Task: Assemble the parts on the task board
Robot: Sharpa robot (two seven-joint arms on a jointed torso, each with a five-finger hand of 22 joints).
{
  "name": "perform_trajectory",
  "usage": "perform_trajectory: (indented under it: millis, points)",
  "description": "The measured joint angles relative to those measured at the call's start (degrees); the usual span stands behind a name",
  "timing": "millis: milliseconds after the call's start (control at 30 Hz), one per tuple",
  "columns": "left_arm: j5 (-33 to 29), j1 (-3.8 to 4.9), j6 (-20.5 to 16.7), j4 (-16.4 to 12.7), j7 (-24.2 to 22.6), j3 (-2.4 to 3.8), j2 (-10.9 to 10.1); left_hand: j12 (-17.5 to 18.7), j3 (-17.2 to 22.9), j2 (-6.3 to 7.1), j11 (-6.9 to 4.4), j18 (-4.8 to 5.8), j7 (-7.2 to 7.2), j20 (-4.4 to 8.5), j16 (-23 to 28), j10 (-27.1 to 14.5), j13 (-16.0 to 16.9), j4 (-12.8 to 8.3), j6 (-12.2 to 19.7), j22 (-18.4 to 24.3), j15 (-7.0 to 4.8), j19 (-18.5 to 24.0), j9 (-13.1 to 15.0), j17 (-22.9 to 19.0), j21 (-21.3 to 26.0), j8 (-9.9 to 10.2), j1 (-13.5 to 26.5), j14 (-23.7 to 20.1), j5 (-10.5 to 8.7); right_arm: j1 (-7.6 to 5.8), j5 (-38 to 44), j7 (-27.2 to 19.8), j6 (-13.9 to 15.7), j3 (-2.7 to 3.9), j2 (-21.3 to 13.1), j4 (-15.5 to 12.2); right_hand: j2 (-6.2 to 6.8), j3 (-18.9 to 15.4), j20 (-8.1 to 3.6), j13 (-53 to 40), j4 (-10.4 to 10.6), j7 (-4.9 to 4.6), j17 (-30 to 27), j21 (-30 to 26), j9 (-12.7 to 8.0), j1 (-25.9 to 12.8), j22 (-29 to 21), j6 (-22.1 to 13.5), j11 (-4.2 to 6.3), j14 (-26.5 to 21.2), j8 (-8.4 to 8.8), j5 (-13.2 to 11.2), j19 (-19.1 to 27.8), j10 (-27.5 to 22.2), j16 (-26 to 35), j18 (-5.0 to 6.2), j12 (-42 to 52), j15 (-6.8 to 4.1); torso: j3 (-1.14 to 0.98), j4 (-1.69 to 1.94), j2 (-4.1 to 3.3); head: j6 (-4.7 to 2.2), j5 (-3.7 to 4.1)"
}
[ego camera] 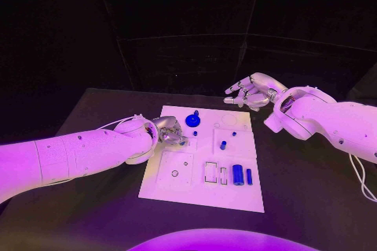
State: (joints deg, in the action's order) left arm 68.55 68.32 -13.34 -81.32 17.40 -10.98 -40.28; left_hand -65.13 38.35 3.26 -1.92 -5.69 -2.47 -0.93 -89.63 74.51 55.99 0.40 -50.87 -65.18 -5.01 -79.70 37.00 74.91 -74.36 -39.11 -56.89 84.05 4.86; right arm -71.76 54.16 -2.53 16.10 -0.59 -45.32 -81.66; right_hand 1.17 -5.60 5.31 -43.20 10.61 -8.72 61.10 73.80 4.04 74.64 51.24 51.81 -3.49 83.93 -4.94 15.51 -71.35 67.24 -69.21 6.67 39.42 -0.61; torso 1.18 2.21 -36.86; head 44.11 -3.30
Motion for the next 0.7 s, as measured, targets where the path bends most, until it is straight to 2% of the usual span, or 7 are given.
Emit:
perform_trajectory:
  millis: [700]
  points:
    - [0.13, 0.08, 0.91, -0.16, -0.12, 0.07, -0.60, 0.00, -0.16, 0.55, 0.09, -0.01, 0.02, 0.00, 0.00, -0.09, 0.69, -0.18, -0.02, -0.36, 0.00, 0.00, -0.06, 0.00, 0.00, -0.24, -0.03, 0.00, -0.05, 0.00, 0.00, -0.09, 0.00, 0.00, -0.03, 0.07, 0.00, 0.00, 0.00, -0.01, 0.00, 0.00, 0.01, 0.00, 0.00, 0.00, 0.01, 0.00, 0.00, 0.00, 0.00, 0.00, 0.00, 0.00, 0.00, 0.00, 0.00, 0.00, 0.00, -0.06, 0.01, 0.17, -0.06]
